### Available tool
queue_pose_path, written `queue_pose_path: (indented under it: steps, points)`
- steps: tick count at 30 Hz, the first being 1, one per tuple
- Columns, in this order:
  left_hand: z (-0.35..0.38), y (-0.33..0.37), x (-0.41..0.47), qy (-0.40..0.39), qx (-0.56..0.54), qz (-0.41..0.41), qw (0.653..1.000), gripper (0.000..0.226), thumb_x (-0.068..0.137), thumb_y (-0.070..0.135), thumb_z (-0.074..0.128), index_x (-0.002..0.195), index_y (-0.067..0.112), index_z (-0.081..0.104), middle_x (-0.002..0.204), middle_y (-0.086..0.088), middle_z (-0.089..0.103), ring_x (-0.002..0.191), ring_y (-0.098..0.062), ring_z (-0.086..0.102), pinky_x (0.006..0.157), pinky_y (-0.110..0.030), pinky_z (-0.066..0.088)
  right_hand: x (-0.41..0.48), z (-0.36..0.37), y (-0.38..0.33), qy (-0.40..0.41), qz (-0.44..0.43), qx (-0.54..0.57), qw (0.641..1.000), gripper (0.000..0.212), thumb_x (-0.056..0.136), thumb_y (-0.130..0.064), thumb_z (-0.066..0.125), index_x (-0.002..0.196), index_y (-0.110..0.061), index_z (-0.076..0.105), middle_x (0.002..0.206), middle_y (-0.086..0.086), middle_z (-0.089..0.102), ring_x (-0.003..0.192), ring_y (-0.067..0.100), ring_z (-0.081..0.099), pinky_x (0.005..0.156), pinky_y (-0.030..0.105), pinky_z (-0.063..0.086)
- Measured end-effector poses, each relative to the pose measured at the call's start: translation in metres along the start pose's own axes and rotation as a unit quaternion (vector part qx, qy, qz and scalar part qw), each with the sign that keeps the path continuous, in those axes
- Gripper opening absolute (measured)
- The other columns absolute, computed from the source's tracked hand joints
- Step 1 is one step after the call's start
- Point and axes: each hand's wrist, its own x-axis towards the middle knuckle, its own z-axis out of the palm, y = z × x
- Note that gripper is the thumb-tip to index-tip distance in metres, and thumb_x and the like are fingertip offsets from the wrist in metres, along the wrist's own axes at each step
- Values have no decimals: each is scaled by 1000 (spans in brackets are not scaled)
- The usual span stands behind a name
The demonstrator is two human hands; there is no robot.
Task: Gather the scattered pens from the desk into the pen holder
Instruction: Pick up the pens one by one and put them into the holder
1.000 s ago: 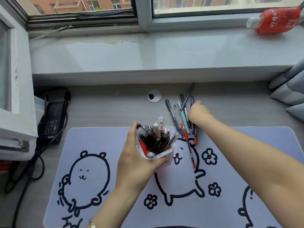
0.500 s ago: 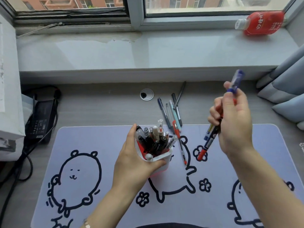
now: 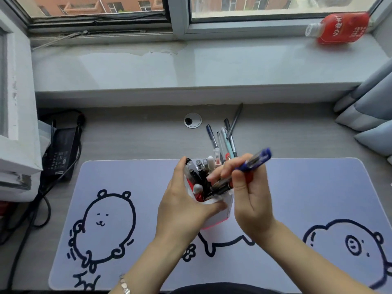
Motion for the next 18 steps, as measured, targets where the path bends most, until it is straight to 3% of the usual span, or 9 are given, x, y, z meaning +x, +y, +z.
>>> queue_pose_path:
  steps: [4, 6, 9, 11, 14, 18]
  points:
    - [0, -3, -1, 14, 52, 25, 998, 103, 53, 43, 81, 136, 44, 21, 129, 14, 52, 116, -10, 51, 89, -27, 45, -6, -4, 6, -6, 21, -114, 993, 27, 89, -21, 48, 105, -43, 48, 98, 2, 60, 100, 9, 60, 90, 19, 45]
    - [1, -3, 0, 11, 63, 33, 997, 105, 52, 45, 81, 137, 43, 19, 132, 12, 50, 121, -11, 48, 91, -27, 43, -3, -5, 4, 13, 2, -117, 993, 46, 83, -10, 50, 120, -36, 43, 98, -2, 59, 96, 3, 62, 86, 19, 48]
    - [2, -4, 0, 3, 70, 43, 997, 108, 52, 48, 81, 139, 41, 17, 138, 13, 46, 126, -10, 43, 95, -26, 39, 0, -10, 0, 6, -82, -162, 983, 76, 80, 3, 53, 134, -44, 25, 105, -1, 54, 85, 10, 65, 84, 23, 52]
    - [4, -4, 0, 1, 71, 46, 996, 108, 52, 49, 81, 138, 41, 17, 138, 13, 45, 126, -10, 42, 95, -26, 39, 3, -17, -1, 2, -103, -216, 971, 70, 80, -1, 58, 133, -38, 32, 105, 0, 55, 87, 12, 66, 86, 24, 53]
    - [4, -5, 1, 3, 75, 38, 996, 107, 51, 47, 83, 137, 42, 19, 134, 14, 48, 122, -11, 46, 94, -28, 42, 0, -22, -2, 20, -115, -284, 952, 48, 81, -7, 62, 124, -13, 44, 99, 3, 61, 90, 13, 66, 87, 27, 53]
    - [9, -7, -4, 12, 81, 37, 996, 105, 51, 46, 82, 134, 48, 17, 123, 18, 53, 114, -10, 51, 84, -26, 44, -15, -18, 1, 11, -127, -273, 954, 29, 80, -9, 64, 108, -8, 55, 94, 0, 66, 87, 12, 65, 80, 22, 54]
